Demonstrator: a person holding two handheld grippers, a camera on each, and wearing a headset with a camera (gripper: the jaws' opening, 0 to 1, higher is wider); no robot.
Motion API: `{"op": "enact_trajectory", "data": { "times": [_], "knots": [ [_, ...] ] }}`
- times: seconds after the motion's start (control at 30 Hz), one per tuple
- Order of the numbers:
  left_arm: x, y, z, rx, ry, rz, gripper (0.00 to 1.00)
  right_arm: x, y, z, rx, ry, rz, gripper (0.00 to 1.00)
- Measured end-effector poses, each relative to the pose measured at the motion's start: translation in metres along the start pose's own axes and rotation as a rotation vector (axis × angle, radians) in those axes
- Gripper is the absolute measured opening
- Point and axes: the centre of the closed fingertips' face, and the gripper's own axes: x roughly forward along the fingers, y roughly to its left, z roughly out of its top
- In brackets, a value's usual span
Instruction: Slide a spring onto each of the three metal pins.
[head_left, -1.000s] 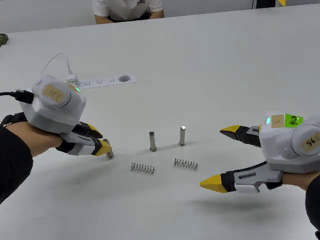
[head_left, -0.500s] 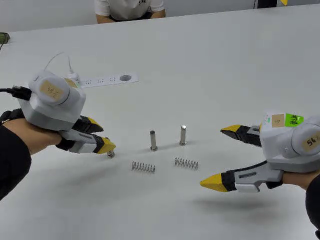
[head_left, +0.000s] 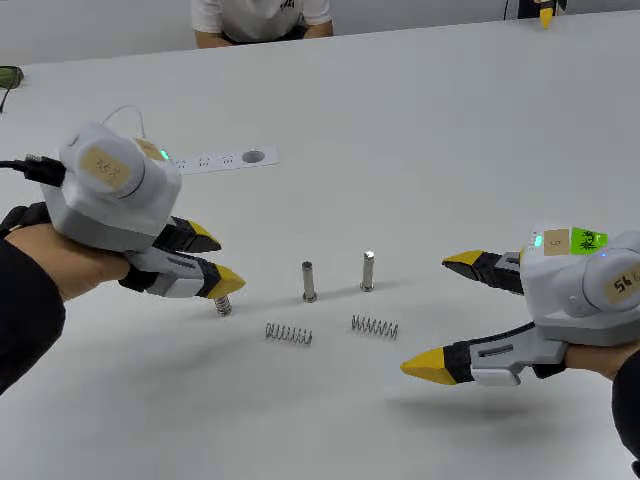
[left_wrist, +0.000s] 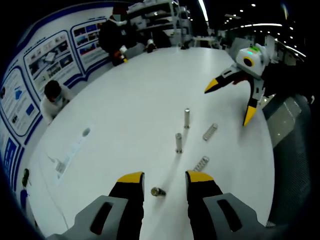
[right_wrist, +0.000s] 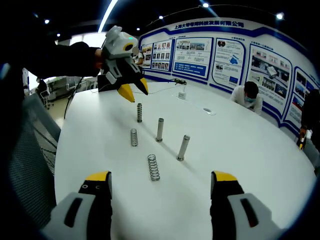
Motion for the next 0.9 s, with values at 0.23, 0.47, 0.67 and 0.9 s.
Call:
{"op": "enact_trajectory", "data": {
  "times": [0.23,0.47,0.67,0.9],
  "knots": [
    [0.002,-0.012,0.008,0.038,-0.007,-0.029,0.31,0.000,0.000,0.000,0.001,0.000,0.000,0.83],
    [0.005,-0.023,0.012,0.072,-0.003,-0.061,0.31,0.000,0.000,0.000,0.001,-0.002,0.001,0.83],
    [0.011,-0.036,0.012,0.102,0.009,-0.097,0.29,0.000,0.000,0.000,0.000,-0.001,0.003,0.83],
    [0.019,-0.051,0.009,0.145,0.035,-0.137,0.26,0.000,0.001,0.001,0.002,-0.002,0.004,0.83]
  ]
}}
